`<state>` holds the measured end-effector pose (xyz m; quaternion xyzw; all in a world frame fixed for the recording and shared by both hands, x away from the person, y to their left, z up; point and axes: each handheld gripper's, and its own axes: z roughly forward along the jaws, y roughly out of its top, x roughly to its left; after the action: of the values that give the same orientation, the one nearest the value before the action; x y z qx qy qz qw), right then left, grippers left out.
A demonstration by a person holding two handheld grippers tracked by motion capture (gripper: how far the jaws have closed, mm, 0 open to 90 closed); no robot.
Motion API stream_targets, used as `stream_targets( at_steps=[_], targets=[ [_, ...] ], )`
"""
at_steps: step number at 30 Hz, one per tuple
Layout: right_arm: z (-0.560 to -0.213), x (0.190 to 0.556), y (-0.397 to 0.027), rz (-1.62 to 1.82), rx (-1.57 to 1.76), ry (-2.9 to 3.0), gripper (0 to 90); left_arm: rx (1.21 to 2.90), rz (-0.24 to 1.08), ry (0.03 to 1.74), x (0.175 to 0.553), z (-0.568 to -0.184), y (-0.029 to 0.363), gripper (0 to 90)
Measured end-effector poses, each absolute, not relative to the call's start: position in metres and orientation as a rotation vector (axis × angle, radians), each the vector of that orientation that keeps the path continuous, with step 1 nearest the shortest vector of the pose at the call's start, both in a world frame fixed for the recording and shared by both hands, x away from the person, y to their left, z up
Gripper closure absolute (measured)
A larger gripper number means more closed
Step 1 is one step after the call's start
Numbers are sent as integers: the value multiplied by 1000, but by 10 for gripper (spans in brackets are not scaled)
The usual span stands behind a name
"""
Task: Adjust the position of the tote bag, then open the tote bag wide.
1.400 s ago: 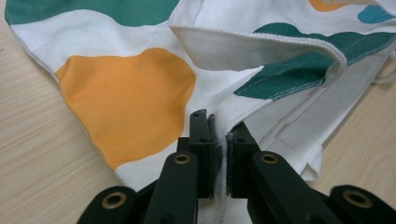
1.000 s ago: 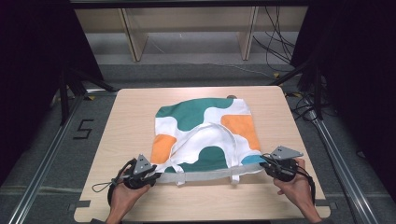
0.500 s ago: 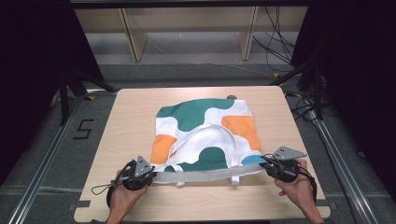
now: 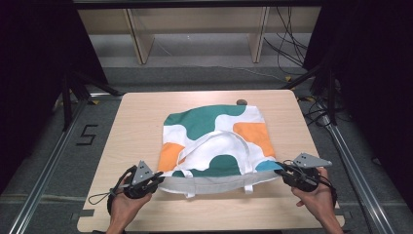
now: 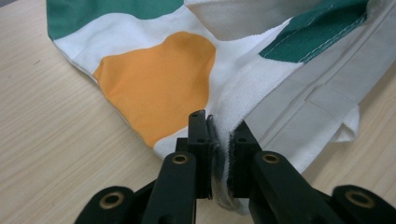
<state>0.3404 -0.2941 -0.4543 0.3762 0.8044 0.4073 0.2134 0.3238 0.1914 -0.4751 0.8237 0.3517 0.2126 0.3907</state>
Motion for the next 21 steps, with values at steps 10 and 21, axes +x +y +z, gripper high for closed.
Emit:
stream_targets(
  at_steps=[10, 21],
  targets=[
    [-449, 340, -294, 1175, 1054, 2224, 808, 2070, 547, 866, 325, -468, 196, 833],
    [-442, 340, -297, 1223, 1054, 2201, 810, 1975, 511, 870, 326, -456, 198, 843]
  ],
)
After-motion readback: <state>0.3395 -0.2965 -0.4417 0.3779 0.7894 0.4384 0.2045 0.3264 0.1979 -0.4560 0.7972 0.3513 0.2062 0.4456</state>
